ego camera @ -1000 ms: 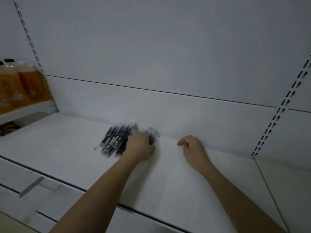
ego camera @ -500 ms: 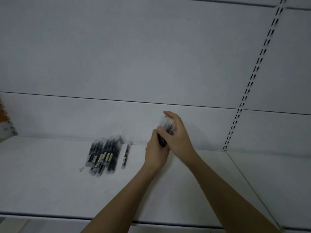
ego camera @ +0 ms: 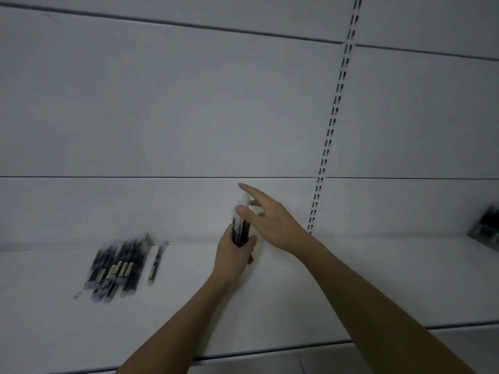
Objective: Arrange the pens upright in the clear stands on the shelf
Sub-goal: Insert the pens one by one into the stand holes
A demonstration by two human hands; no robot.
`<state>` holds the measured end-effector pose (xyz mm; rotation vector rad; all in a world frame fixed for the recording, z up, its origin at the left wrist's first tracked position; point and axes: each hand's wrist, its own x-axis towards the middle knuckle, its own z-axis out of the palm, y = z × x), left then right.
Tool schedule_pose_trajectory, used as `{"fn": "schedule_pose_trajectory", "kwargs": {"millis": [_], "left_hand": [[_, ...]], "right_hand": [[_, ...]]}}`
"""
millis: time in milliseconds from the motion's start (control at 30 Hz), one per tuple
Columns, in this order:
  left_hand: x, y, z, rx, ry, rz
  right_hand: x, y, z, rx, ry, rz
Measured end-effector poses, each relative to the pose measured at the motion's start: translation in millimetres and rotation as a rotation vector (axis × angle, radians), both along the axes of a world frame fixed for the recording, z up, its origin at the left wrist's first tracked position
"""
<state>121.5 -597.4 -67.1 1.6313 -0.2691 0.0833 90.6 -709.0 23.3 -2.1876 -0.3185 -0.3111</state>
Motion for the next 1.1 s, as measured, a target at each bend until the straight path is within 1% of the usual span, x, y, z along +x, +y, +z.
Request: {"fn": "schedule_pose_trajectory", "kwargs": {"millis": [67,133,300,400,600,667,733,867,933,1100], "left_hand": [[-10,-29,11,0.007,-0.019,-0.056],[-22,-67,22,-0.001,-0.029,-0.110],[-66,-190,33,-0.009,-0.032,-0.230],[-98,-268,33,-0.042,-0.004,-0.281],[-151,-399,35,-0.045,0.075,-0.411],[-162,-434,35,-0.032,0.082,-0.471],[-171,-465,33,-0.011,0.081,-0.526],[-174,-514,22,-0.008,0.090,-0.617],[-170,-537,18,0.009,0.069,-0.654],[-149,-594,14,0.041,-0.003,-0.655]], "right_hand": [[-15,-38,11,0.009,-0.009,-0.062],[-33,-87,18,-0.030,-0.027,-0.156],[-98,-242,14,-0.336,0.027,-0.386],[-144,-330,6,-0.459,0.090,-0.491],[-224,-463,-9,-0.502,0.222,-0.600],[-239,-497,-16,-0.456,0.232,-0.622],[-245,-522,-20,-0.349,0.197,-0.625],[-235,-546,-23,0.025,0.082,-0.567],[-222,-556,-24,0.163,0.029,-0.561],[-186,-601,-33,0.282,-0.051,-0.633]]}}
